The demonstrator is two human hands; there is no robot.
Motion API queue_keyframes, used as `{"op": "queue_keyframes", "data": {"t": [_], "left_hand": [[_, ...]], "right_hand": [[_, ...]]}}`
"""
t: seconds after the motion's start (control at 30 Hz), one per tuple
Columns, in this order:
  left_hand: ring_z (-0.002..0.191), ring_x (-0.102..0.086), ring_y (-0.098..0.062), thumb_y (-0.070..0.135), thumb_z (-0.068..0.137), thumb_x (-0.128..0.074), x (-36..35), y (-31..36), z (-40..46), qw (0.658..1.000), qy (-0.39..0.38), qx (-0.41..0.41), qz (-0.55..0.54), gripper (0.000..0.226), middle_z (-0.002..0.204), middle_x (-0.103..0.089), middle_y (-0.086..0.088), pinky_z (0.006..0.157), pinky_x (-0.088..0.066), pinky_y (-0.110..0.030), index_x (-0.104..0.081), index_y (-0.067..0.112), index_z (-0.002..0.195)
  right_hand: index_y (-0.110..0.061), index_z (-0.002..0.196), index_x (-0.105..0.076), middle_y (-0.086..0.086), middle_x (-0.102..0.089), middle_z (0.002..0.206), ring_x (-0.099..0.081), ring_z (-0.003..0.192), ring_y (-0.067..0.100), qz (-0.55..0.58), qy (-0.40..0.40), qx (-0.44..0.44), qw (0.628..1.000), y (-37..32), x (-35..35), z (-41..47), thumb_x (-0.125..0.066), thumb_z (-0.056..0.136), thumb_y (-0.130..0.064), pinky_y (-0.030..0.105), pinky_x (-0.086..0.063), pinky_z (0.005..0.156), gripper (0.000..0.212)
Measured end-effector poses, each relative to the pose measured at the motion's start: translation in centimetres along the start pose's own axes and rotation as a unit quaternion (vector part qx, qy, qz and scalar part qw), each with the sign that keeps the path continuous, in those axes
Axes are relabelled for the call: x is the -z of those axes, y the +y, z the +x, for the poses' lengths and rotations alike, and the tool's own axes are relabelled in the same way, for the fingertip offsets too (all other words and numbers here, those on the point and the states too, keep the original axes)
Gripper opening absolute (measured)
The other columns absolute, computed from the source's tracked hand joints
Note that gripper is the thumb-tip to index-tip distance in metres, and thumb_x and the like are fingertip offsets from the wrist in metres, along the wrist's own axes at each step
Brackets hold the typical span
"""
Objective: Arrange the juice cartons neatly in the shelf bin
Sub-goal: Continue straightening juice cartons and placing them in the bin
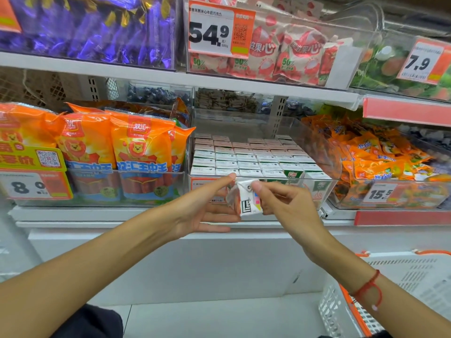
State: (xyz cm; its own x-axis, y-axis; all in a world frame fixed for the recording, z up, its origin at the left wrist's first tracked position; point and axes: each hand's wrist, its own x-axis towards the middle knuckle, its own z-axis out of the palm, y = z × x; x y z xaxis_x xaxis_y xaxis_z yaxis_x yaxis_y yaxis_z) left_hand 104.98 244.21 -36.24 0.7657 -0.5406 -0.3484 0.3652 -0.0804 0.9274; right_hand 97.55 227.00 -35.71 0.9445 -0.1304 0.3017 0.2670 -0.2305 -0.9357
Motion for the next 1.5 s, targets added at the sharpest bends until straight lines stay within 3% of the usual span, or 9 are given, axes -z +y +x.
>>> {"op": "queue_keyframes", "data": {"t": [0.33, 0.5, 0.6, 0.8, 0.93, 1.1, 1.23, 1.37, 1.5], "left_hand": [[0.083, -0.075, -0.018, 0.063, 0.069, -0.069, 0.2, 0.2, 0.1, 0.999, 0.02, -0.037, 0.008, 0.052, 0.087, -0.077, -0.007, 0.06, -0.059, -0.029, -0.064, 0.027, 0.105], [0.086, -0.074, -0.016, 0.046, 0.081, -0.073, -0.2, 0.3, 0.0, 0.99, 0.032, -0.131, 0.03, 0.048, 0.091, -0.077, 0.001, 0.068, -0.06, -0.024, -0.051, 0.03, 0.12], [0.086, -0.074, -0.013, 0.04, 0.084, -0.071, -0.8, 0.2, 0.2, 0.983, 0.03, -0.181, 0.026, 0.039, 0.093, -0.077, 0.005, 0.077, -0.058, -0.024, -0.052, 0.038, 0.118], [0.088, -0.072, -0.005, 0.013, 0.086, -0.072, -0.9, 0.5, 0.1, 0.974, 0.044, -0.215, 0.053, 0.032, 0.094, -0.076, 0.01, 0.074, -0.058, -0.021, -0.063, 0.039, 0.104], [0.088, -0.074, -0.012, 0.021, 0.082, -0.075, -1.0, 0.7, 0.2, 0.982, 0.039, -0.187, 0.007, 0.033, 0.093, -0.077, 0.003, 0.074, -0.059, -0.026, -0.061, 0.026, 0.111], [0.09, -0.073, -0.015, 0.04, 0.087, -0.066, -1.0, 0.6, -0.3, 0.978, 0.043, -0.192, 0.07, 0.036, 0.098, -0.076, 0.001, 0.082, -0.058, -0.026, -0.065, 0.023, 0.118], [0.1, -0.069, -0.014, 0.047, 0.085, -0.064, -1.6, 1.0, 0.1, 0.955, 0.146, -0.24, 0.091, 0.042, 0.108, -0.072, 0.003, 0.093, -0.053, -0.037, -0.06, 0.03, 0.123], [0.111, -0.059, -0.007, 0.044, 0.088, -0.063, -3.1, 3.1, 2.1, 0.929, 0.179, -0.31, 0.095, 0.027, 0.119, -0.062, 0.01, 0.09, -0.053, -0.031, -0.054, 0.042, 0.114], [0.093, -0.059, 0.011, 0.033, 0.092, -0.064, -6.2, 4.8, 6.3, 0.924, 0.131, -0.342, 0.114, 0.028, 0.114, -0.06, 0.012, 0.075, -0.051, -0.012, -0.051, 0.032, 0.117]], "right_hand": [[-0.036, 0.095, -0.076, -0.007, -0.076, 0.09, -0.071, 0.086, 0.004, 0.012, -0.059, -0.116, 0.991, 0.4, 0.6, 0.7, -0.054, 0.071, -0.07, 0.016, -0.056, 0.066, 0.047], [-0.035, 0.118, -0.064, -0.006, -0.074, 0.109, -0.07, 0.099, 0.011, 0.05, -0.132, -0.161, 0.977, 0.5, 1.6, 0.6, -0.067, 0.074, -0.051, 0.027, -0.058, 0.081, 0.047], [-0.039, 0.111, -0.063, -0.01, -0.075, 0.1, -0.07, 0.093, 0.004, 0.043, -0.099, -0.14, 0.984, 0.3, 1.3, 0.3, -0.074, 0.066, -0.046, 0.018, -0.056, 0.074, 0.047], [-0.031, 0.129, -0.056, -0.016, -0.058, 0.108, -0.06, 0.092, -0.001, -0.237, 0.085, 0.066, 0.966, 0.5, 1.2, 0.3, -0.086, 0.069, -0.025, 0.011, -0.051, 0.069, 0.067], [-0.025, 0.131, -0.056, -0.008, -0.055, 0.114, -0.054, 0.104, 0.01, -0.315, 0.071, 0.155, 0.934, 0.7, 1.6, 0.4, -0.084, 0.072, -0.019, 0.02, -0.051, 0.078, 0.066], [-0.025, 0.131, -0.055, -0.008, -0.056, 0.118, -0.054, 0.107, 0.006, -0.3, -0.01, 0.199, 0.933, 1.3, 2.1, 0.7, -0.083, 0.075, -0.025, 0.009, -0.046, 0.079, 0.063], [-0.032, 0.141, -0.044, -0.01, -0.053, 0.133, -0.053, 0.109, 0.006, -0.406, -0.02, 0.182, 0.895, 1.8, 4.8, 2.4, -0.064, 0.08, -0.059, 0.02, -0.047, 0.086, 0.069], [-0.02, 0.144, -0.04, 0.0, -0.043, 0.147, -0.038, 0.136, 0.017, -0.519, 0.054, 0.096, 0.848, 4.0, 8.8, 3.7, -0.049, 0.095, -0.049, 0.028, -0.034, 0.105, 0.058], [-0.018, 0.142, -0.043, 0.001, -0.048, 0.141, -0.043, 0.13, 0.019, -0.575, 0.043, 0.066, 0.814, 5.9, 11.2, 3.5, -0.049, 0.098, -0.039, 0.025, -0.033, 0.103, 0.05]]}}
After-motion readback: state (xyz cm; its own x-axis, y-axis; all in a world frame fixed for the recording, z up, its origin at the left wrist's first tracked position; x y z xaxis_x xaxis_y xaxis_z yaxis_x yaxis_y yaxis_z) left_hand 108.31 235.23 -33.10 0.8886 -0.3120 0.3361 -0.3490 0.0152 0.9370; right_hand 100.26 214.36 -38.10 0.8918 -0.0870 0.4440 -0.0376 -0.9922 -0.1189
